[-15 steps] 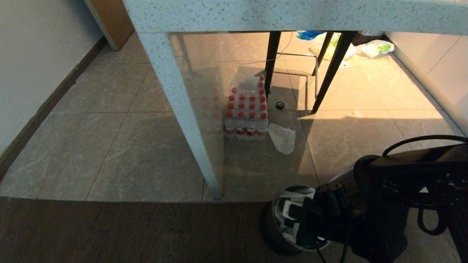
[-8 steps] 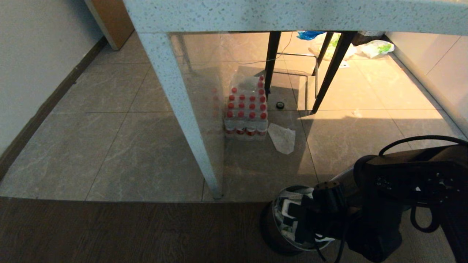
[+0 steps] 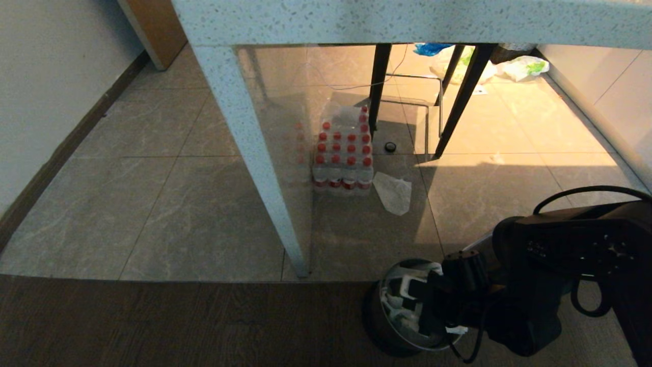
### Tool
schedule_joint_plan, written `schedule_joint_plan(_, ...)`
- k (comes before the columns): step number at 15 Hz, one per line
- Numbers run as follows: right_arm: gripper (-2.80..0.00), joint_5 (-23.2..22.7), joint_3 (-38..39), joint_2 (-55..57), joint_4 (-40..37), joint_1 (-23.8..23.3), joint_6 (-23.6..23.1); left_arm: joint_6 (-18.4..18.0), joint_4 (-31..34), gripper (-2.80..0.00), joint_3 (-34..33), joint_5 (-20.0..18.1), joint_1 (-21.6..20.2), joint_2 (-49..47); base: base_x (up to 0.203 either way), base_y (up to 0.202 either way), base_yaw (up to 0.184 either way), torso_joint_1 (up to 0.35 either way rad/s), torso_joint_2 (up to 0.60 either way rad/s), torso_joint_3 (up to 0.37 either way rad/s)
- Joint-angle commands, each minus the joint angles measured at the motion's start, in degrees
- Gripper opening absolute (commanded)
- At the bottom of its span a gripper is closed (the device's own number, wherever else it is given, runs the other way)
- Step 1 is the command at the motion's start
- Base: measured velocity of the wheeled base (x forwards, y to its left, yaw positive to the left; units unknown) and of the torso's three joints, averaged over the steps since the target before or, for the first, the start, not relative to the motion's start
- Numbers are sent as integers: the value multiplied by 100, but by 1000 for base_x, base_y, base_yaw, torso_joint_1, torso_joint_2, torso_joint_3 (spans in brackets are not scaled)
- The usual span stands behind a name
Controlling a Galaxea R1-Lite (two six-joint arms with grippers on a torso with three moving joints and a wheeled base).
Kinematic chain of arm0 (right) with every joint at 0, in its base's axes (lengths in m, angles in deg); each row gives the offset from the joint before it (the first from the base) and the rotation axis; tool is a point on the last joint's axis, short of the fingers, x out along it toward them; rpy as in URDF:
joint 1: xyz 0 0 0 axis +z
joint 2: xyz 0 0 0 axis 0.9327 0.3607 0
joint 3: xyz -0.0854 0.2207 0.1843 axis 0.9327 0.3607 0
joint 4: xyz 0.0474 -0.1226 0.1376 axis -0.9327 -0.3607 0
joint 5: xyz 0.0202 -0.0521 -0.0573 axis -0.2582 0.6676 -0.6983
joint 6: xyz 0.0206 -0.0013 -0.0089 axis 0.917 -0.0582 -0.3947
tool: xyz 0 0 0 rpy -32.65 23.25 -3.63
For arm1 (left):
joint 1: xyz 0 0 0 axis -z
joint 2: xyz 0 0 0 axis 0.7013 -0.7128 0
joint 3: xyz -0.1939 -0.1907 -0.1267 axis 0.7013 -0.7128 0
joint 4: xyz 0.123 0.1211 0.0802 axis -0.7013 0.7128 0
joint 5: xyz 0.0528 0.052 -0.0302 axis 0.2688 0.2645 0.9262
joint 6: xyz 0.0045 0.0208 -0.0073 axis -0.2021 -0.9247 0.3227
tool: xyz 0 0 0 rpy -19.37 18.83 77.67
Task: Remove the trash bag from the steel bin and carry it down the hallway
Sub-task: Pick up the trash bag
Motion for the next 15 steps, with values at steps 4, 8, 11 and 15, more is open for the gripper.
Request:
schedule_joint_plan(4,0,-64,-247,274,57,-2,-11,5,-1,-280,-2,1,0,0,0,0,0,0,0,0)
schedule_joint_plan(8,0,-147,-295,354,96,-42,9,5,-1,-280,-6,5,0,0,0,0,0,0,0,0)
schedule_joint_plan(11,-280,-368,-307,357,43,-64,-35,5,-1,-280,-5,1,0,0,0,0,0,0,0,0)
schedule_joint_plan(15,-280,-372,-289,388,145,-64,-17,5,-1,-280,-9,1,0,0,0,0,0,0,0,0)
